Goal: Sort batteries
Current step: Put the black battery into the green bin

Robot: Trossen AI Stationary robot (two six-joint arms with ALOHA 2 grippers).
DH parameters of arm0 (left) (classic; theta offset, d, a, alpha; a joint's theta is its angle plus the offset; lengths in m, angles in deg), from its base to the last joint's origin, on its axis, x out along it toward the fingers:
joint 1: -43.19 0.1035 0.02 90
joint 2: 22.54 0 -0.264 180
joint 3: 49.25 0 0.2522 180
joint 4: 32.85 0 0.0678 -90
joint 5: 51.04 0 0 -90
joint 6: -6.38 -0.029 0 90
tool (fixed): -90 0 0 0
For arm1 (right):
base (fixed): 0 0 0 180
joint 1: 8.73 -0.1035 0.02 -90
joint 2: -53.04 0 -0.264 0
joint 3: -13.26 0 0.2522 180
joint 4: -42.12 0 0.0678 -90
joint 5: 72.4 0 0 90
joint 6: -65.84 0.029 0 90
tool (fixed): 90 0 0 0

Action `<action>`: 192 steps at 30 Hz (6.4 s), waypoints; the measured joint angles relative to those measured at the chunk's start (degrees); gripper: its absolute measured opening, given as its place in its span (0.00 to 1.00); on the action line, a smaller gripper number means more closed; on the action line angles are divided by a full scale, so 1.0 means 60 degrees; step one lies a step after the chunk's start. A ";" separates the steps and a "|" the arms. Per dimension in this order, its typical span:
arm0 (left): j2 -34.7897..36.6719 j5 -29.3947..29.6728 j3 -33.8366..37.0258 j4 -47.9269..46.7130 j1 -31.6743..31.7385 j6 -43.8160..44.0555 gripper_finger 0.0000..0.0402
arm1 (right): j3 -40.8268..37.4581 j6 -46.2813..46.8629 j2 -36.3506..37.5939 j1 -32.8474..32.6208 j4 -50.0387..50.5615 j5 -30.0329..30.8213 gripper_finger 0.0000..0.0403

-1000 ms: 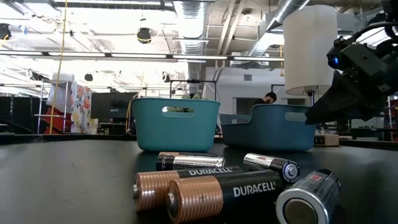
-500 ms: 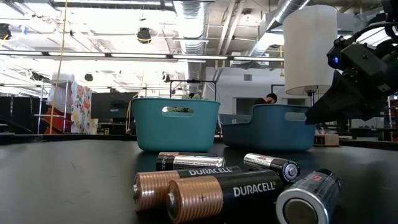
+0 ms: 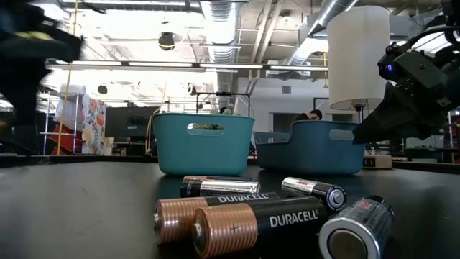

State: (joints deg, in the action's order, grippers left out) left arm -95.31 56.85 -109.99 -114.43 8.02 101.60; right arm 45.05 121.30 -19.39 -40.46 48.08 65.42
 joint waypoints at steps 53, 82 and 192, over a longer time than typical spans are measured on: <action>-0.6103 0.0473 -0.3978 0.6996 0.6038 -1.1460 0.24 | -0.0004 -0.0084 0.0000 0.0000 0.0532 0.0006 0.37; -0.2420 0.3315 -0.3501 0.2844 0.3393 -0.7514 0.35 | -0.0004 -0.1322 0.1225 -0.0198 0.0751 -0.0352 0.37; -0.4918 -0.1949 -0.1629 0.2430 -0.4080 0.5715 0.23 | 0.0000 0.1687 0.2011 -0.3687 0.3016 -0.0745 0.37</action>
State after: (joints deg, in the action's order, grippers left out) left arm -124.82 45.16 -119.77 -99.85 -16.46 135.89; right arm 45.05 131.42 -7.32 -62.58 66.18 60.95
